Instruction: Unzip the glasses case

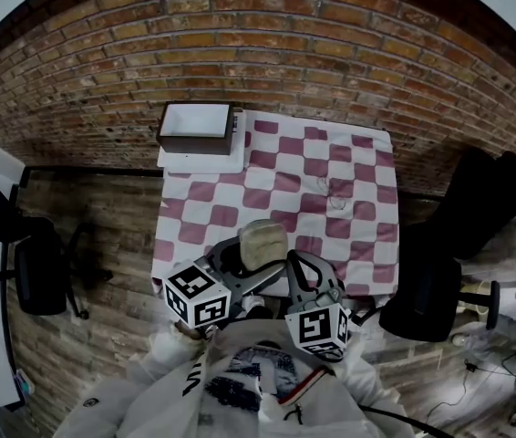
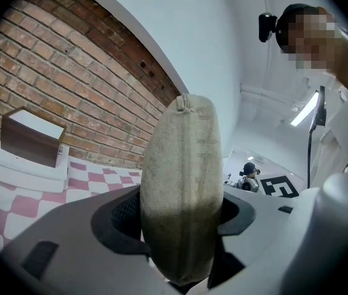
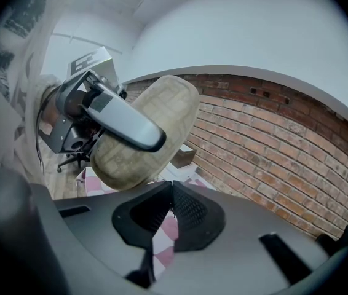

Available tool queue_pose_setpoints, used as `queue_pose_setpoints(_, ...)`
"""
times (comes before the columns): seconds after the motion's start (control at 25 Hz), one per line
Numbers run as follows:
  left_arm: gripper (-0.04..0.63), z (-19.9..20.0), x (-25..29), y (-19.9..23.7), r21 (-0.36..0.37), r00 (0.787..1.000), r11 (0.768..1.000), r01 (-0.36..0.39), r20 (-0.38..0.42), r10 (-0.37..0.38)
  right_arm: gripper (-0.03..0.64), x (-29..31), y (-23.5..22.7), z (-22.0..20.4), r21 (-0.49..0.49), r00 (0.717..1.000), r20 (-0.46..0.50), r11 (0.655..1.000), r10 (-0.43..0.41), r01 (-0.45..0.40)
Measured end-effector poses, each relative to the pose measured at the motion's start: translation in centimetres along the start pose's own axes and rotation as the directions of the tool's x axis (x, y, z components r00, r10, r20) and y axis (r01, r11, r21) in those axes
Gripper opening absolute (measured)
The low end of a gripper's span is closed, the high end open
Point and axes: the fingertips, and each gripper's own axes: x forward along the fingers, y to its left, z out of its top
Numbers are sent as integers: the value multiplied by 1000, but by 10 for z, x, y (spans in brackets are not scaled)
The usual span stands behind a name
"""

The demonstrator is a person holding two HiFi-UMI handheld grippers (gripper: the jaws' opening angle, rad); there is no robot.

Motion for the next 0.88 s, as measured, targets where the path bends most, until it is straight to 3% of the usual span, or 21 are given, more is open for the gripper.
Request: queue_pose_setpoints(0.88,291,-23,5,1,27,995,1000,1,-97,2,18,2,-10,0,-23,999,2,999,-35,35)
